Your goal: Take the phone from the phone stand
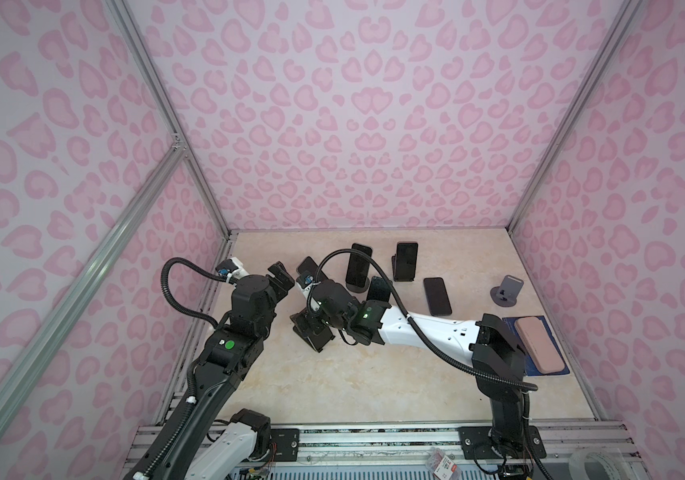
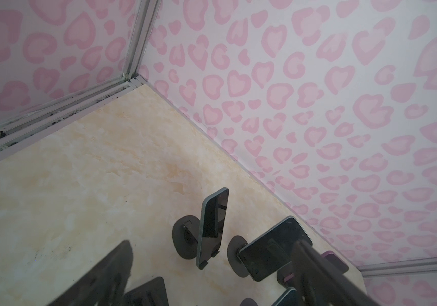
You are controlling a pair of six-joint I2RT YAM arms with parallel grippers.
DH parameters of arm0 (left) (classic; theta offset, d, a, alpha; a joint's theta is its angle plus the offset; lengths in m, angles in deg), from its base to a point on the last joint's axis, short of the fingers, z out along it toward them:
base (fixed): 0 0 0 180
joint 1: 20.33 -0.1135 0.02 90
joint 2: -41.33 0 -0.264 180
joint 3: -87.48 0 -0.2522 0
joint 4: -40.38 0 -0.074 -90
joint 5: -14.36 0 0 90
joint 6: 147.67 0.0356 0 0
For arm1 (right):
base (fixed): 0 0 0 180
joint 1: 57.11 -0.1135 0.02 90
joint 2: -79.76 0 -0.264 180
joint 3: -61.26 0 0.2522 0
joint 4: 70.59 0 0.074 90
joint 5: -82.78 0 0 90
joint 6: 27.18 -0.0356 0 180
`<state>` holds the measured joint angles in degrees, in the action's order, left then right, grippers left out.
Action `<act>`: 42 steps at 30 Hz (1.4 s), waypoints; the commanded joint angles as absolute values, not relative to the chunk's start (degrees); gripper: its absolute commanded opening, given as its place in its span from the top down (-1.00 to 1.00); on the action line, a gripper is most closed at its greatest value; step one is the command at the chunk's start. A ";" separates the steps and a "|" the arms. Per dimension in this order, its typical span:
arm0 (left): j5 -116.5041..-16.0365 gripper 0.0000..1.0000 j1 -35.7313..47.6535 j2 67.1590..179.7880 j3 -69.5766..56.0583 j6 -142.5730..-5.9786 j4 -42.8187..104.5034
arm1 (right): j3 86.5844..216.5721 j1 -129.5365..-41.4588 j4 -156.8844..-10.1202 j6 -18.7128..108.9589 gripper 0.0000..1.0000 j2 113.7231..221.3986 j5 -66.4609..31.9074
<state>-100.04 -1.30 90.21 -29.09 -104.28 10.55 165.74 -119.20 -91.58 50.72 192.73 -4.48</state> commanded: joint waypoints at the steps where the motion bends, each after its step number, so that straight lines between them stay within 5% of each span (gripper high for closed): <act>1: -99.89 -0.93 -1.43 88.38 -29.91 -104.02 9.85 | 166.29 -118.92 -91.82 49.73 -0.98 194.03 -4.76; 10: -96.47 -0.93 -1.42 85.42 -31.29 -103.42 6.69 | 168.37 -118.69 -93.91 49.61 -0.97 197.33 -5.75; 30: -96.16 -0.91 -1.43 85.02 -31.52 -103.28 4.88 | 167.05 -120.06 -93.18 48.86 -0.46 198.98 -4.00; 42: -96.30 -0.92 -1.43 84.88 -31.08 -102.45 5.05 | 166.62 -121.03 -93.05 50.25 -0.39 196.80 -2.10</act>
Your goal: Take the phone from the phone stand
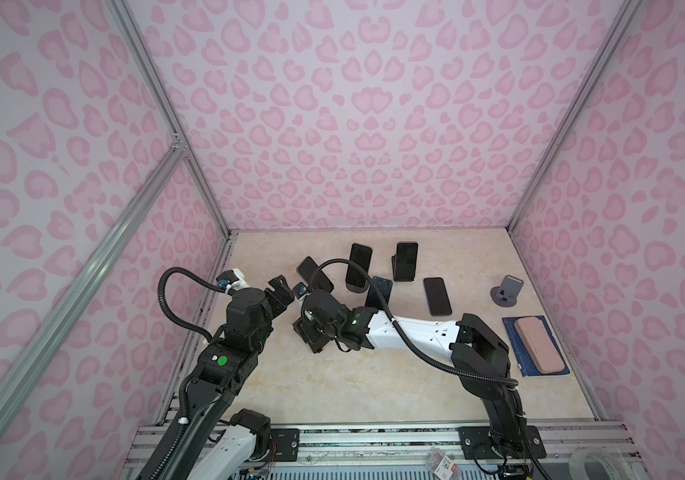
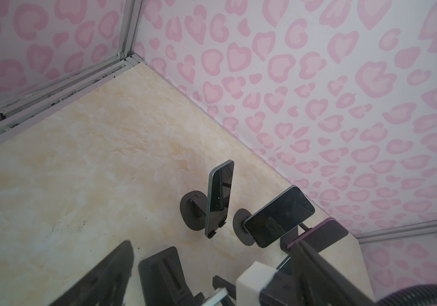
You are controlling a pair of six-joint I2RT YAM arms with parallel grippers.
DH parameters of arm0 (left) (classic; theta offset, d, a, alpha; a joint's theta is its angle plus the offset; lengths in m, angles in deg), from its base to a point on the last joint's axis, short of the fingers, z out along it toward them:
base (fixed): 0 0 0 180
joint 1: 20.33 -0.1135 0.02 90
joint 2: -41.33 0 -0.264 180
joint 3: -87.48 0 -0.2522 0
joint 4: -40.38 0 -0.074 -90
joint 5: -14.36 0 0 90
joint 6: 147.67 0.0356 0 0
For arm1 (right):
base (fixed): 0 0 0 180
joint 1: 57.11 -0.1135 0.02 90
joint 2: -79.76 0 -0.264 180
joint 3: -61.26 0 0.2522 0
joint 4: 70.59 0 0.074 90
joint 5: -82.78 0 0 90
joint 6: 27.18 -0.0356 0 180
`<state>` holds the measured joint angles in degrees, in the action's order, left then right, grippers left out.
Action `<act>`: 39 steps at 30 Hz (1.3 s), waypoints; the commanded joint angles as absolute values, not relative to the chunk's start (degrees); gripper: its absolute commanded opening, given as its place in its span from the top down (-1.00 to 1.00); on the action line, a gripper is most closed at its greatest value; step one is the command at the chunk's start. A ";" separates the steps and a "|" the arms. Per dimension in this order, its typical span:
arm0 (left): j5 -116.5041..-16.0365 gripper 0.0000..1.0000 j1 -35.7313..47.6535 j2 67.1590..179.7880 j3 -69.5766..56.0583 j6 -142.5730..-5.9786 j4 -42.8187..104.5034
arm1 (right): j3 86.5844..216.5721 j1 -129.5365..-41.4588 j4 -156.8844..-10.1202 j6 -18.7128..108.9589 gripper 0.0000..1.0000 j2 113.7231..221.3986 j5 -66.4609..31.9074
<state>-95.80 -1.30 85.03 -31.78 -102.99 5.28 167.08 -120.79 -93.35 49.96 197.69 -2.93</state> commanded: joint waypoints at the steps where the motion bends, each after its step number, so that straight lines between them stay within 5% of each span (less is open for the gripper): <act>1: -96.21 -0.92 -1.43 84.90 -30.84 -102.36 5.07 | 166.39 -121.11 -92.82 50.25 -0.39 196.35 -2.00; 20: -93.09 -0.91 -1.43 86.98 -28.00 -102.38 5.57 | 160.96 -120.97 -90.10 50.91 -0.35 188.82 0.30; 39: -74.53 -0.92 -1.34 94.67 -24.71 -100.58 9.60 | 141.61 -115.90 -94.55 50.27 -0.35 165.99 10.83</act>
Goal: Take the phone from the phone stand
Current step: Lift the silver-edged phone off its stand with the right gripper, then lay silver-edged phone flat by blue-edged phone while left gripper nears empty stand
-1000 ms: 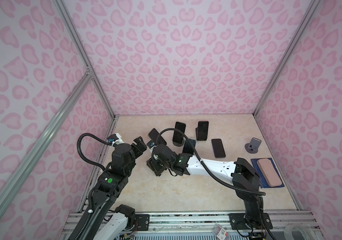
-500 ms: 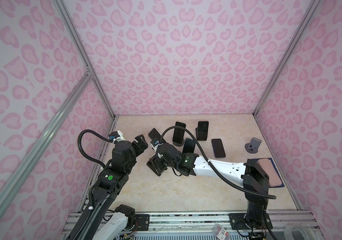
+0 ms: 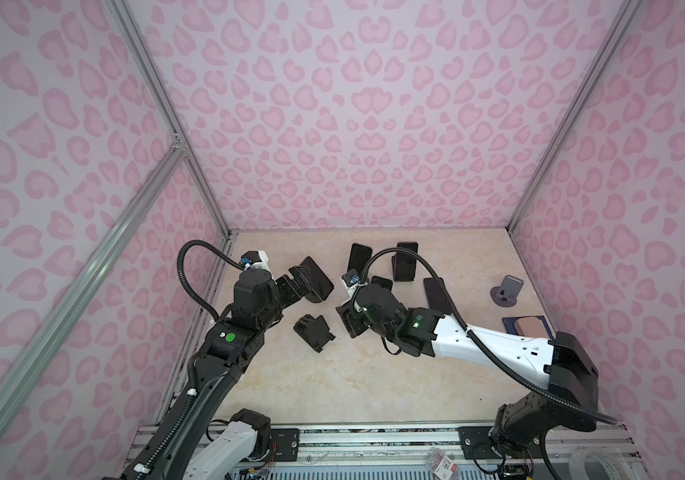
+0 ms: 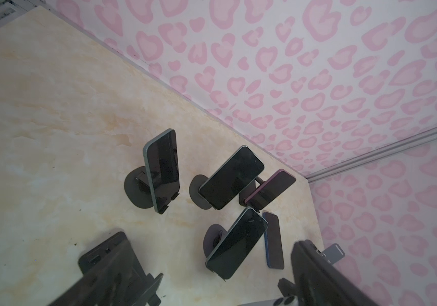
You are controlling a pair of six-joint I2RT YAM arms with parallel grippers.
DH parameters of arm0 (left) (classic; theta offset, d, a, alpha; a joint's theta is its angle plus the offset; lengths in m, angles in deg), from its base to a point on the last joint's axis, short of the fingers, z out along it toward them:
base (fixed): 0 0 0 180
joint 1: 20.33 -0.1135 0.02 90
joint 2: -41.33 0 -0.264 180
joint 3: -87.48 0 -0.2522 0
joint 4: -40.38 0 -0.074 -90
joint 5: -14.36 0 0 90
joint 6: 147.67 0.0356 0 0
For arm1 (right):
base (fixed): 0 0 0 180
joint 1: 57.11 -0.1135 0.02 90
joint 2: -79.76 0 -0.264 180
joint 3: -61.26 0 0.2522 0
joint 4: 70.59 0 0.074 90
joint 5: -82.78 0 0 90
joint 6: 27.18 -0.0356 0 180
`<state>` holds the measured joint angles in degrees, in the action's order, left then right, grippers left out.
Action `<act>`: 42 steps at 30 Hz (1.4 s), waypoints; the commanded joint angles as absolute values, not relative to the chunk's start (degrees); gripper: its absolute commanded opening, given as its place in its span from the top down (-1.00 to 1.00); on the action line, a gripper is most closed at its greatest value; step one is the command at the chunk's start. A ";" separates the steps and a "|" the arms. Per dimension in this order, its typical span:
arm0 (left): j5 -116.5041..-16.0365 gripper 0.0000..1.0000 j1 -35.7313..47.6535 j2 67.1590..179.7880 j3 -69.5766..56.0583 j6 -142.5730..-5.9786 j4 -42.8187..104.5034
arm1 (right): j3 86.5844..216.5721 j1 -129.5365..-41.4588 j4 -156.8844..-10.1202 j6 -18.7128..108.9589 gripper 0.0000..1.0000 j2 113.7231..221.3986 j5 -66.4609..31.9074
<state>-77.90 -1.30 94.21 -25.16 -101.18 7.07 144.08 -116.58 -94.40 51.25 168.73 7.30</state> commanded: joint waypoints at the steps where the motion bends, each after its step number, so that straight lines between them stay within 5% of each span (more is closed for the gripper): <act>1: -74.23 -0.92 -1.34 94.76 -24.88 -100.54 9.80 | 140.41 -115.29 -95.40 50.02 -0.35 164.31 11.48; 14: -69.31 -0.93 -1.30 96.57 -26.21 -101.40 11.92 | 129.13 -102.99 -104.67 44.03 -0.34 153.14 12.81; 42: -67.72 -0.94 3.84 98.25 -28.58 -103.55 14.45 | 133.64 -88.41 -101.57 42.25 -0.31 168.67 -2.41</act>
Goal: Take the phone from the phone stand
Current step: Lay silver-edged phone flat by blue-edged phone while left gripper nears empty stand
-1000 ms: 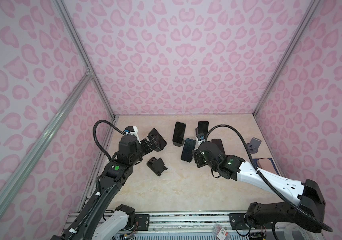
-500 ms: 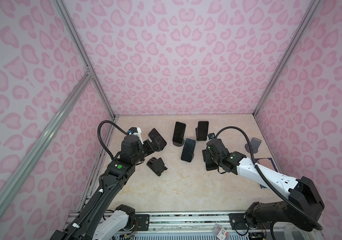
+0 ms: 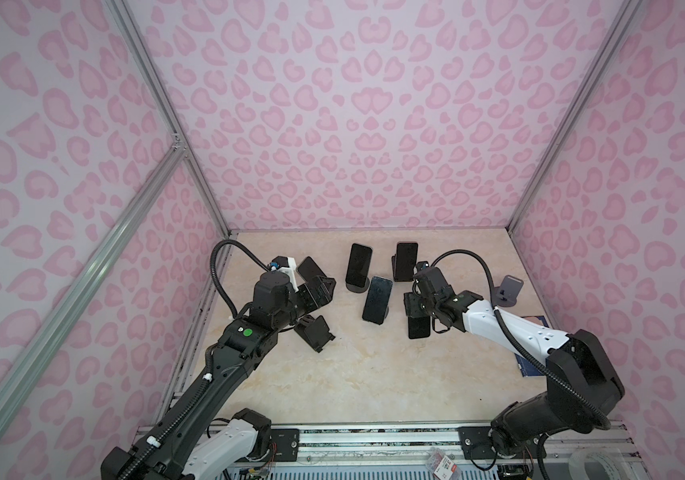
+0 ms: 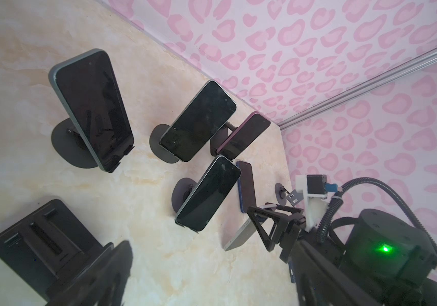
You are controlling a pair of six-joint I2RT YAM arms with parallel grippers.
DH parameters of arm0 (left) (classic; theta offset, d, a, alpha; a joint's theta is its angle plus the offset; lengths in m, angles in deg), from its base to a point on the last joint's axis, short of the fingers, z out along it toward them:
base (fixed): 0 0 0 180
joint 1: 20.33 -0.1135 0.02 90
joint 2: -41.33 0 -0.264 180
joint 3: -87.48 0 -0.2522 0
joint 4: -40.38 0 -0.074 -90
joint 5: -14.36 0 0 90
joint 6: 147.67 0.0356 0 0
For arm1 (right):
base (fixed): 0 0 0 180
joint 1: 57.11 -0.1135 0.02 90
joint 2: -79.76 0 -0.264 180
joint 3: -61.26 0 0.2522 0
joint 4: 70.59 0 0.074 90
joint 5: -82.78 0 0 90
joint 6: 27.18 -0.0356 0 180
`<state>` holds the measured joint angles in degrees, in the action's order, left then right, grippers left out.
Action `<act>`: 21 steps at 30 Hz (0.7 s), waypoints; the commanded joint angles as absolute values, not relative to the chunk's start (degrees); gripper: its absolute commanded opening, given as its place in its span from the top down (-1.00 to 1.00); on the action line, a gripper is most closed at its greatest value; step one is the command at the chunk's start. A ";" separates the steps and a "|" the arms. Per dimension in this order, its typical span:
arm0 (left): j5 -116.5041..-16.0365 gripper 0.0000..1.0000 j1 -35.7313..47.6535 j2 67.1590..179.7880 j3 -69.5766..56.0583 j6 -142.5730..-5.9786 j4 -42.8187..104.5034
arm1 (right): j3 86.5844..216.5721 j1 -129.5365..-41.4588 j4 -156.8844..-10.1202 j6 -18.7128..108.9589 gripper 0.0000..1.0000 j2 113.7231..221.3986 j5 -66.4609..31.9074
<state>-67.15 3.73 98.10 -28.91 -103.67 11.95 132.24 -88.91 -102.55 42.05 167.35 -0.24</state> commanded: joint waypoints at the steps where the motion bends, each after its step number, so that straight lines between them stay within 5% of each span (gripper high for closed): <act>1: -67.81 -0.94 3.92 98.28 -28.57 -103.55 14.42 | 134.37 -88.08 -101.91 42.28 -0.30 169.53 -2.93; 21: -66.57 -0.95 6.56 100.58 -28.84 -104.25 16.00 | 145.04 -84.32 -109.51 42.43 -0.29 181.53 -6.43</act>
<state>-66.89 6.37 100.42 -29.33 -104.10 13.45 144.59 -84.67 -107.51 42.44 180.44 -5.77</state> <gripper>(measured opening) 0.972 0.723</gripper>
